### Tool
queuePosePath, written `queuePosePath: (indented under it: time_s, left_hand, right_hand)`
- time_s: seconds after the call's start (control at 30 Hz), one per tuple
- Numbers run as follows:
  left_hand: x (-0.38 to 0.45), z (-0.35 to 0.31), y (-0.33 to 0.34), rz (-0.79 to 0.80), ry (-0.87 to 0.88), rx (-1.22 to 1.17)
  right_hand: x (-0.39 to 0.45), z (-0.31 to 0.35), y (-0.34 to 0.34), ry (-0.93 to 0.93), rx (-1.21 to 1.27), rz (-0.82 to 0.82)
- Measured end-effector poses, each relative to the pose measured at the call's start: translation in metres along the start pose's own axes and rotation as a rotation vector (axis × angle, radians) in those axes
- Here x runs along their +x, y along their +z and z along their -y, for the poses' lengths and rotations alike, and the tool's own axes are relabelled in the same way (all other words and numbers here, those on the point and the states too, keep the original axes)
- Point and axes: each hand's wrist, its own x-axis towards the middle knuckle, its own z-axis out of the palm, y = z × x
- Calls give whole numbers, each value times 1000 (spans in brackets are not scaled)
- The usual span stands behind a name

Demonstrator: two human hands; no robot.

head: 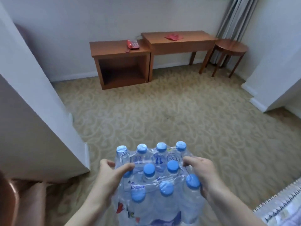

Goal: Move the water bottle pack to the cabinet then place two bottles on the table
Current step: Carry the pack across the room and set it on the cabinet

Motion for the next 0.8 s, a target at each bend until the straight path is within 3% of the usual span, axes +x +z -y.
queuePosePath:
  time_s: [0.4, 0.8]
  left_hand:
    - [226, -150, 46, -96, 38, 51]
    - [426, -269, 92, -244, -40, -155]
  right_hand:
    - [216, 135, 99, 27, 63, 40]
    - [447, 291, 225, -33, -96, 240]
